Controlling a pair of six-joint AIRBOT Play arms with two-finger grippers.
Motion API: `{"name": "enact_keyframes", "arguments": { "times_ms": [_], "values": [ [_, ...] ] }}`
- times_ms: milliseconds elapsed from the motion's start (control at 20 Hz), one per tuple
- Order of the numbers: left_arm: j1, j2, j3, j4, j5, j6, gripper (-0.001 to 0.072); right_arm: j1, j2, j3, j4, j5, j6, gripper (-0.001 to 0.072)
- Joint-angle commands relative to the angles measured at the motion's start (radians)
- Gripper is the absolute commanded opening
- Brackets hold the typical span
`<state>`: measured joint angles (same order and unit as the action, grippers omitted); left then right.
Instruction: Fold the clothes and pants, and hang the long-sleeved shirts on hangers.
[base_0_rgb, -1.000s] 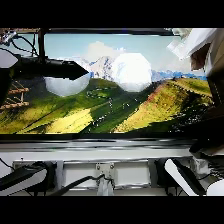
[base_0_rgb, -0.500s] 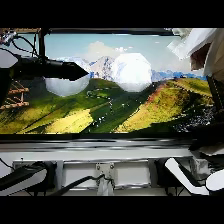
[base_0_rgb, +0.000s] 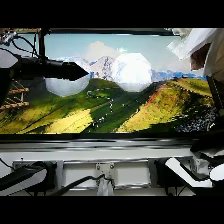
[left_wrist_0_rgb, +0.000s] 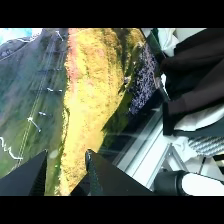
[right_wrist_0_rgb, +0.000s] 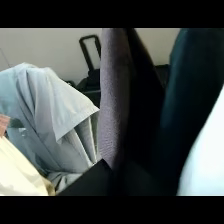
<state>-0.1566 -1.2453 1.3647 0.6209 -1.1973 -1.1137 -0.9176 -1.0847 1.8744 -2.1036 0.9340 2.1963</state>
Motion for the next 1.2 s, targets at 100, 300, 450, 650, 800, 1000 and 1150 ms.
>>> {"name": "enact_keyframes", "arguments": {
  "times_ms": [100, 300, 450, 650, 800, 1000, 1150],
  "values": [
    [0.001, 0.000, 0.000, 0.000, -0.001, -0.010, 0.0277, -0.007, 0.005, 0.000, 0.026, 0.016, -0.028, 0.0363],
    [0.001, 0.010, 0.000, 0.000, 0.004, -0.009, 0.0278, -0.007, 0.031, 0.000, 0.035, -0.123, 0.037, 0.0369],
    [0.001, 0.040, 0.000, 0.000, 0.060, -0.005, 0.0277, 0.014, 0.066, 0.000, 0.147, -0.478, 0.073, 0.0369],
    [0.001, 0.128, 0.001, 0.003, 0.191, 0.074, 0.0278, 0.206, 0.090, 0.000, 0.469, -0.770, 0.070, 0.0372],
    [0.000, 0.225, 0.017, 0.151, 0.278, 0.074, 0.0278, 0.478, 0.089, 0.000, 0.494, -0.570, 0.019, 0.0370],
    [0.000, 0.362, 0.040, 0.470, 0.366, 0.073, 0.0277, 0.857, 0.050, -0.061, 0.509, -0.147, -0.321, 0.0367],
    [0.001, 0.430, 0.039, 0.523, 0.371, 0.074, 0.0278, 1.106, 0.048, -0.254, 0.507, -0.123, -0.429, 0.0367]
  ]
}}
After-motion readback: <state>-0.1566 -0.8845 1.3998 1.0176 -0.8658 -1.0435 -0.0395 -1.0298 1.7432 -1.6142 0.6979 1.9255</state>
